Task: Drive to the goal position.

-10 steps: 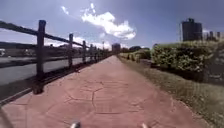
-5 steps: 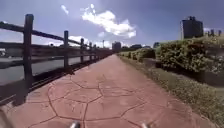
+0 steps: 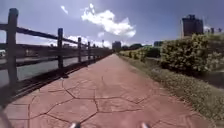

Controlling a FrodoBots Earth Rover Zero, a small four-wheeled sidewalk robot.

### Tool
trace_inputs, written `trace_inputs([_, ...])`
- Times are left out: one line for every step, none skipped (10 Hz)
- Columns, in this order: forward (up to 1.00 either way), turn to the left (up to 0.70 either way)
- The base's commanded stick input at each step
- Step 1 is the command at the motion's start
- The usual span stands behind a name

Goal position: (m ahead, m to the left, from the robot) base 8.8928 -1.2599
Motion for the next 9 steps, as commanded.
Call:
trace_inputs([0.85, 0.0])
trace_inputs([0.85, 0.0])
trace_inputs([0.85, 0.0])
trace_inputs([0.85, 0.0])
trace_inputs([0.85, -0.11])
trace_inputs([0.85, -0.34])
trace_inputs([0.85, -0.24])
trace_inputs([0.85, 0.0])
trace_inputs([0.85, 0.0])
